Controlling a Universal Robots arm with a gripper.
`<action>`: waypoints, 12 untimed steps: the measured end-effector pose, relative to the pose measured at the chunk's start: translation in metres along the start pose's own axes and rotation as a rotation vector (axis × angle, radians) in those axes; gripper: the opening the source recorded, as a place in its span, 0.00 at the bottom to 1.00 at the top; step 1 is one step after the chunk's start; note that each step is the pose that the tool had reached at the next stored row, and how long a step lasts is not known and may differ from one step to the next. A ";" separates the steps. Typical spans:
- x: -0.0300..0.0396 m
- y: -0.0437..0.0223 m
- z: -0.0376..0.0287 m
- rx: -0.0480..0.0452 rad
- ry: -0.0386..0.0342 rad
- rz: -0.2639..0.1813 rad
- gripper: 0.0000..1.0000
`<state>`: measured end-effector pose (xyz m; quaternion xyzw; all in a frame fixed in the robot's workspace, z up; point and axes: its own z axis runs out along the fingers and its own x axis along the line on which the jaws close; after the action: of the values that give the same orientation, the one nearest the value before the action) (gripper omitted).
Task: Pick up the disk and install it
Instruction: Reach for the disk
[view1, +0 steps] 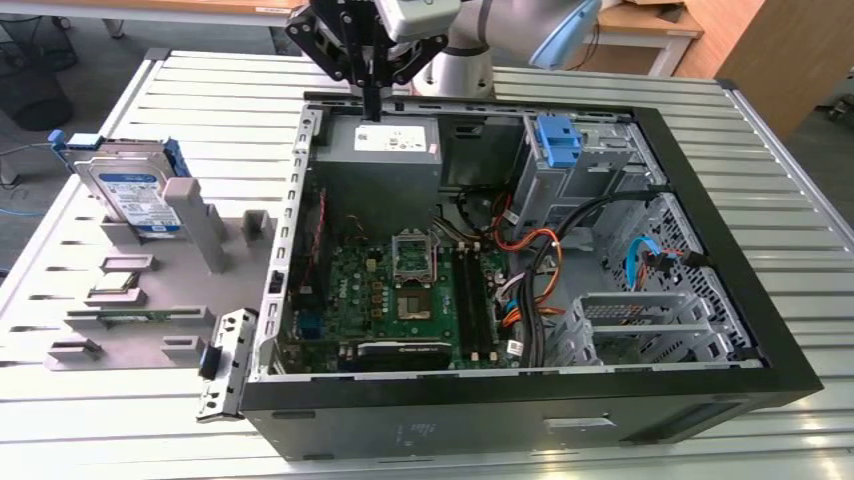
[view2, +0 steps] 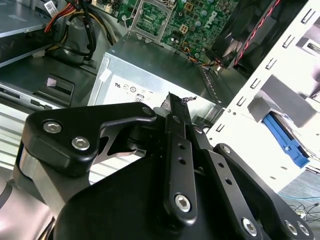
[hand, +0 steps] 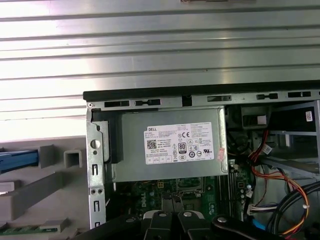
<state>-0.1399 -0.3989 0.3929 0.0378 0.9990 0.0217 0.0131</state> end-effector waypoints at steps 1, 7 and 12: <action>0.0001 0.0000 0.0000 -0.0001 -0.0001 0.000 0.11; 0.0029 -0.0002 -0.0001 0.0000 -0.0001 0.000 0.11; 0.0071 -0.0005 -0.0001 -0.0001 -0.0006 0.000 0.11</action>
<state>-0.1470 -0.3989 0.3929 0.0379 0.9990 0.0217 0.0134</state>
